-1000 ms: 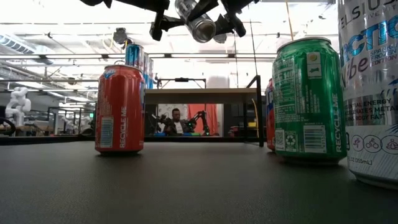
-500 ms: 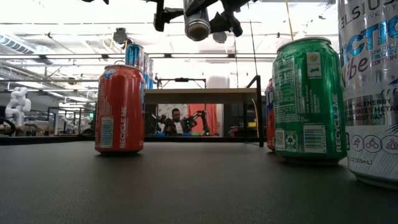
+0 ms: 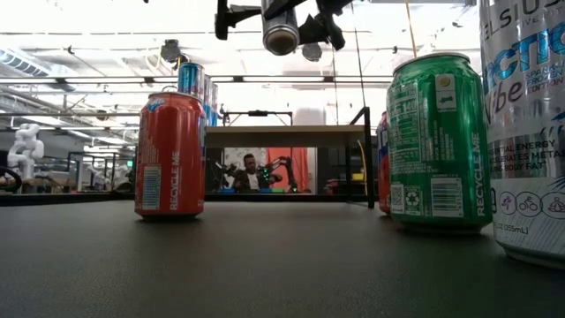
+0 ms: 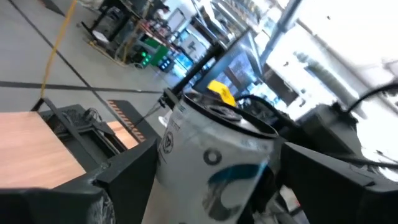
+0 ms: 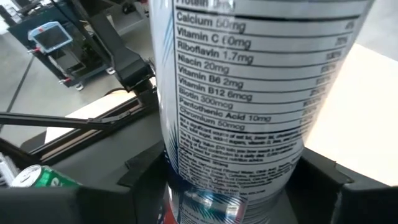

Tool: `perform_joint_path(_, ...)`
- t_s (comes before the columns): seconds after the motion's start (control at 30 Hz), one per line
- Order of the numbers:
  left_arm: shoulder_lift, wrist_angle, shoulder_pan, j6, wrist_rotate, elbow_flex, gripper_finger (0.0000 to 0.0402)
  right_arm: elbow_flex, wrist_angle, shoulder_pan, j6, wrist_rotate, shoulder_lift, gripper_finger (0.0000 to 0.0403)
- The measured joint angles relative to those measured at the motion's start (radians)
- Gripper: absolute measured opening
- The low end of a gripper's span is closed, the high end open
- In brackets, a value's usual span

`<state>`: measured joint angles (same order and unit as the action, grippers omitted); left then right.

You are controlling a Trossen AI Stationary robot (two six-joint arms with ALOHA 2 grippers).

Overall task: Place canned beverage on shelf
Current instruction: Put the top white-blue soda can on the shelf

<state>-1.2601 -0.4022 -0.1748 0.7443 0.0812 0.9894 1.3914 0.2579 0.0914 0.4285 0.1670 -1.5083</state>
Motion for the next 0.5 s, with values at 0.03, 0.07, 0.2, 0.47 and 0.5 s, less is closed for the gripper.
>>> perform_joint_path(0.03, 0.01, 0.011, -0.004, -0.003, -0.019, 0.0, 0.034, 0.0, 0.001, 0.0, 0.0, -0.01, 0.004, 0.0249)
perform_joint_path(0.07, 0.018, 0.012, -0.007, -0.009, -0.038, 0.0, 0.034, 0.0, -0.001, 0.0, -0.001, -0.014, 0.007, 0.0249)
perform_joint_path(0.2, 0.062, 0.051, -0.019, -0.021, -0.099, 0.0, 0.034, 0.0, -0.004, 0.001, 0.003, -0.033, 0.02, 0.0249)
perform_joint_path(0.47, 0.134, 0.154, -0.071, -0.019, -0.22, 0.0, 0.034, -0.001, -0.03, 0.002, 0.039, -0.186, 0.027, 0.0249)
perform_joint_path(0.5, 0.139, 0.156, -0.079, -0.019, -0.234, 0.0, 0.034, -0.001, -0.046, 0.002, 0.04, -0.217, 0.027, 0.0249)
